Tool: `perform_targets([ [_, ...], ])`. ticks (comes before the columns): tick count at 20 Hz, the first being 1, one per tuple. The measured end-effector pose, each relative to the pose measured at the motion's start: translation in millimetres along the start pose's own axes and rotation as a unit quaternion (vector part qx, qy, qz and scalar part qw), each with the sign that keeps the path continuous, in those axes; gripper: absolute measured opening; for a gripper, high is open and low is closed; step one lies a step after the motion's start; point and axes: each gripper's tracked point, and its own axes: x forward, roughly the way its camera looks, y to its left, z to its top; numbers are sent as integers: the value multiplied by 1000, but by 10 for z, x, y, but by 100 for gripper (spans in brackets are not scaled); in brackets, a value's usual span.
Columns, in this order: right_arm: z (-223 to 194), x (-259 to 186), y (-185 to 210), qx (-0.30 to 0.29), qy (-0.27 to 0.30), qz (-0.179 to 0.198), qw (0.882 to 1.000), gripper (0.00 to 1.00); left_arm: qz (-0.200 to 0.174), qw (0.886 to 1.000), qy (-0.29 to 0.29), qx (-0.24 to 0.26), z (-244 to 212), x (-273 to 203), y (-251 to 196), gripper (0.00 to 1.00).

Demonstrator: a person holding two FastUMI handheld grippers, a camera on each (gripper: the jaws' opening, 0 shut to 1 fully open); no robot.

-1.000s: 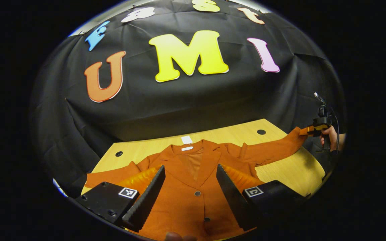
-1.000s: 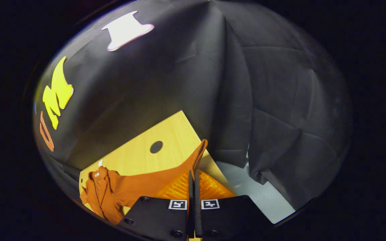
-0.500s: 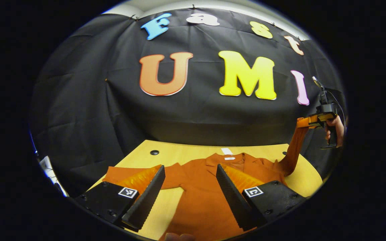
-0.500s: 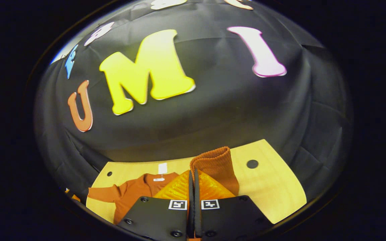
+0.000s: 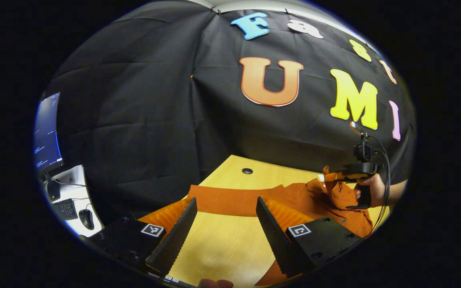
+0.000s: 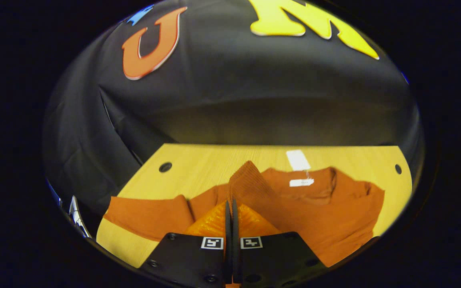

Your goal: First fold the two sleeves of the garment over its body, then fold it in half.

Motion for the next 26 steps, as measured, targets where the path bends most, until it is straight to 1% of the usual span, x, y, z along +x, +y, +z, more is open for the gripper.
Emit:
perform_targets([
  [1, -131, 152, 52, -12, 13, -6, 1000, 0, 5, 1000, 3, -1, 5, -23, 65, 96],
  [3, -297, 301, 198, -34, 26, -6, 999, 1, 18, 1000, 5, -2, -4, 0, 263, 96],
  [4, -348, 372, 199, -44, 30, -12, 999, 1, 21, 1000, 7, -5, -8, 52, 333, 96],
  [7, -459, 397, 307, -44, 44, 5, 998, 6, 20, 1000, 12, -21, -5, 177, 417, 97],
  [10, -437, 398, 424, -43, 35, 23, 998, 19, 15, 999, 11, -29, 29, 317, 438, 96],
  [11, -431, 332, 455, -47, 34, 24, 998, 24, 14, 999, 9, -29, 40, 367, 445, 100],
  [12, -440, 273, 553, -52, 33, 35, 997, 32, 1, 999, 8, -33, 45, 436, 431, 97],
  [13, -433, 221, 604, -55, 32, 44, 997, 51, -5, 999, 5, -37, 90, 467, 437, 97],
  [14, -392, 64, 663, -63, 25, 55, 996, 70, -3, 999, 5, -42, 107, 574, 520, 96],
  [15, -343, -97, 701, -65, 18, 63, 996, 81, -7, 999, 7, -45, 100, 682, 604, 97],
  [16, -272, -427, 754, -64, 9, 81, 995, 82, -19, 999, 17, -47, 109, 919, 737, 98],
  [17, -240, -593, 760, -65, 2, 91, 994, 75, -34, 998, 24, -50, 93, 1028, 767, 98],
  [18, -228, -809, 749, -71, -4, 101, 992, 81, -58, 996, 33, -55, 65, 1186, 762, 98],
  [19, -230, -1186, 704, -78, -13, 109, 991, 81, -107, 990, 77, -57, -126, 1488, 717, 98],
  [20, -248, -1517, 682, -58, -13, 116, 992, 81, -119, 985, 113, -60, -313, 1708, 753, 99],
  [21, -220, -1762, 711, -34, -18, 125, 991, 81, -120, 981, 136, -67, -432, 1916, 813, 99],
  [22, -150, -2009, 629, -16, -28, 124, 992, 81, -124, 979, 149, -66, -495, 2097, 853, 99],
  [23, -98, -2137, 567, -8, -37, 120, 992, 81, -127, 977, 159, -61, -546, 2215, 893, 99],
  [24, -51, -2245, 515, -3, -45, 114, 993, 81, -141, 973, 170, -61, -607, 2317, 921, 99],
  [25, 0, -2421, 320, -11, -59, 89, 994, 81, -166, 965, 187, -80, -676, 2511, 954, 99],
  [26, -10, -2483, 232, -18, -61, 77, 995, 81, -172, 959, 204, -97, -743, 2633, 1008, 99],
])
